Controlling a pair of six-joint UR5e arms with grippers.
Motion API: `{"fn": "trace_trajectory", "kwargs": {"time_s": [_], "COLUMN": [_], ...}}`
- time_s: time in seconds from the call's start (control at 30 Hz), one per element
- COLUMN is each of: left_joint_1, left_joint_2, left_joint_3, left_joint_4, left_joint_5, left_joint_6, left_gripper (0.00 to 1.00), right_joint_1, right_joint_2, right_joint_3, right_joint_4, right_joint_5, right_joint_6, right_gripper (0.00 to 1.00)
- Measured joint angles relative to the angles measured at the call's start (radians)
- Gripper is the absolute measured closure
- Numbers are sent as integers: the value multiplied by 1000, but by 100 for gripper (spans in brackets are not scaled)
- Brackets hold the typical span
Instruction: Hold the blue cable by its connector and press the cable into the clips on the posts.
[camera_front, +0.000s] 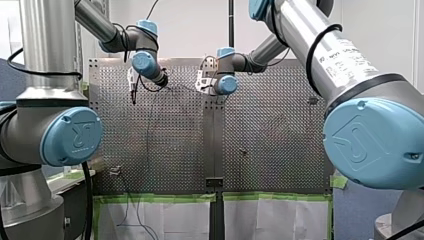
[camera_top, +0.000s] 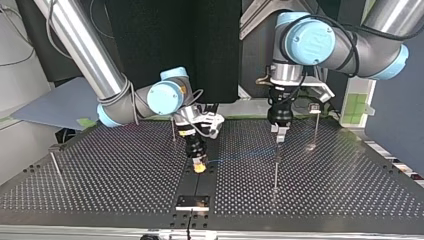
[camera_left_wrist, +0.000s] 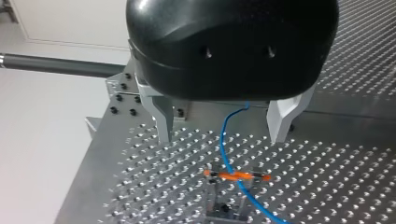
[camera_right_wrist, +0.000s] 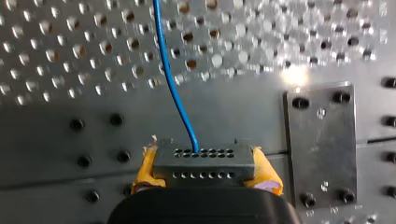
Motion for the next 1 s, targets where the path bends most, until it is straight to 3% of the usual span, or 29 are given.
{"fn": "trace_trajectory", "kwargs": {"time_s": [0.27, 0.63, 1.0], "left_joint_1": [-31, -94, -130], "left_joint_2": [-23, -78, -109], "left_joint_3": [0, 0, 16], "left_joint_4": [12, 27, 64], "left_joint_5": [-68, -98, -140], "left_joint_6": [-18, -53, -68], "left_gripper": [0, 0, 0], "right_joint_1": [-14, -14, -9], "right_joint_2": [-9, -10, -10], "right_joint_3": [0, 0, 0], "right_joint_4": [5, 5, 3], "right_joint_5": [2, 1, 0], "right_joint_6": [-12, -17, -25], "right_gripper": [100, 100, 100]}}
